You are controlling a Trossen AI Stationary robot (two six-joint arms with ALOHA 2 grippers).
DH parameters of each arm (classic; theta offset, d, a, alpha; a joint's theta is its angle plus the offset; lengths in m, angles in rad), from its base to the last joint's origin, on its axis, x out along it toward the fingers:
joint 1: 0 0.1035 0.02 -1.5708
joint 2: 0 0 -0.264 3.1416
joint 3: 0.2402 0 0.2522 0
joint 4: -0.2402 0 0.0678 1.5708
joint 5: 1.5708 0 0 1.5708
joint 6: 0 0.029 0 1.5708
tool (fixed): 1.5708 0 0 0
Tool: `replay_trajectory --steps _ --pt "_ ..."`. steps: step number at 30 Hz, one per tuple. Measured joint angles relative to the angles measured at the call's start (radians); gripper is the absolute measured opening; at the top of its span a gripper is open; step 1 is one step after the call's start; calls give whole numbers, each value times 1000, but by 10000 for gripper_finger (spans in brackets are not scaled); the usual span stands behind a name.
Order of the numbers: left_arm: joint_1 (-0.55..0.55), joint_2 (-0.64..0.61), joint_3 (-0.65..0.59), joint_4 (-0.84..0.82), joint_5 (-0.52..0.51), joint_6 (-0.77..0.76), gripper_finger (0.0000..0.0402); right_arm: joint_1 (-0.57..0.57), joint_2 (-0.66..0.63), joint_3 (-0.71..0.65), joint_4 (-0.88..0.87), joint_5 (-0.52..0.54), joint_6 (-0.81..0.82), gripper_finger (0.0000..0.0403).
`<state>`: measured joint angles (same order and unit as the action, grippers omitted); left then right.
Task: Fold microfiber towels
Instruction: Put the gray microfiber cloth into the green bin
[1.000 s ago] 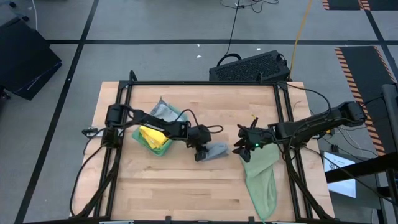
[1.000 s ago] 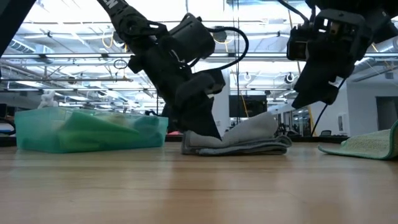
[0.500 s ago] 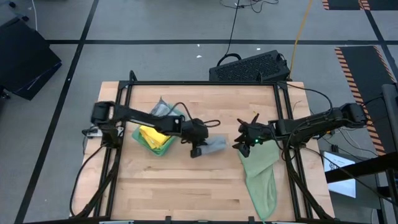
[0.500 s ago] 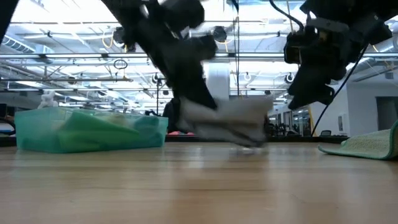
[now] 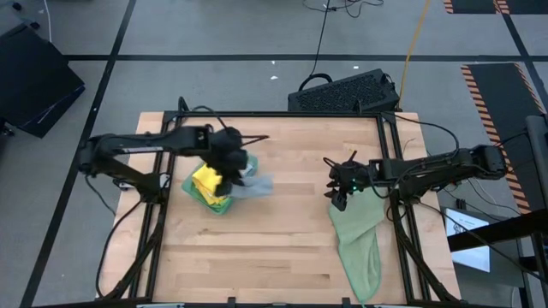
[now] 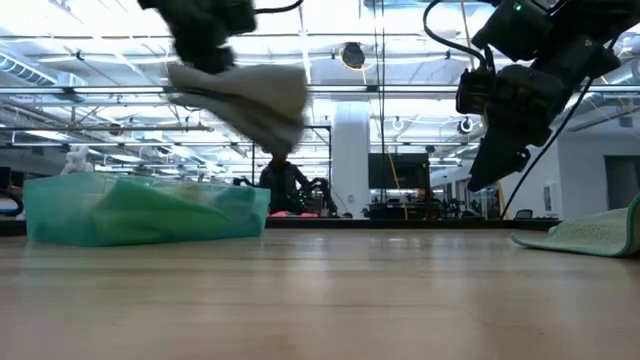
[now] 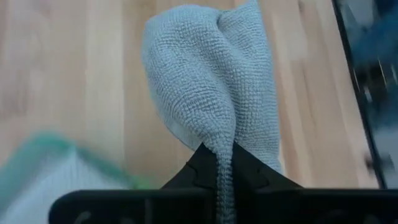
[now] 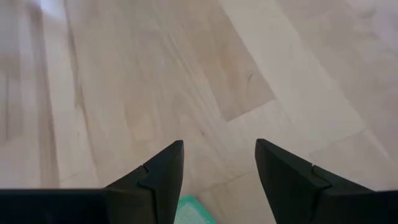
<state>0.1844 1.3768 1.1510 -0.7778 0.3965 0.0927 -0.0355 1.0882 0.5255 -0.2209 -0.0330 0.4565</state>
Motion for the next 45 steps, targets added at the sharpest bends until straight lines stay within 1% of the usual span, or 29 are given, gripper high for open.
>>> replay_trajectory --steps 3,7,10,12,14,17,20,23,26,28,31,33,35,37,39,42,45 --pt "37 -60 0 -181 26 102 24 -18 0 0 0 -5 -29 192" --pt "102 -98 0 -413 22 272 14 -38 0 0 -2 -50 -60 192" --pt "160 -93 0 -552 18 400 9 -44 0 0 -2 -51 -60 192" --pt "197 -76 0 -628 40 477 11 -44 0 0 -5 -52 -60 192" --pt "225 -58 0 -697 55 566 19 -44 -1 0 -12 -84 -59 192" --pt "251 -28 0 -754 57 683 22 -44 -2 0 -31 -128 -58 192" --pt "274 16 1 -716 48 766 14 -44 -2 0 -45 -128 -54 192" --pt "282 94 0 -719 43 831 12 -44 -2 0 -39 -127 -54 192" --pt "287 186 0 -719 39 871 24 -44 -2 0 -39 -127 -50 192" --pt "287 238 0 -688 2 894 31 -44 -2 0 -39 -127 -34 192" --pt "285 272 0 -592 -73 886 34 -44 -2 0 -39 -127 -8 192" --pt "286 286 0 -533 -123 851 35 -44 -2 0 -40 -128 6 192" --pt "287 300 0 -493 -136 822 36 -43 -2 0 -40 -129 17 192" --pt "286 303 0 -487 -132 814 41 -43 -2 0 -40 -130 24 192" --pt "285 303 0 -492 -134 806 59 -43 -2 0 -40 -130 23 192" --pt "285 296 0 -490 -149 750 105 -43 -2 0 -41 -132 9 192" --pt "283 267 1 -491 -217 667 158 -43 -2 0 -40 -130 -6 192"
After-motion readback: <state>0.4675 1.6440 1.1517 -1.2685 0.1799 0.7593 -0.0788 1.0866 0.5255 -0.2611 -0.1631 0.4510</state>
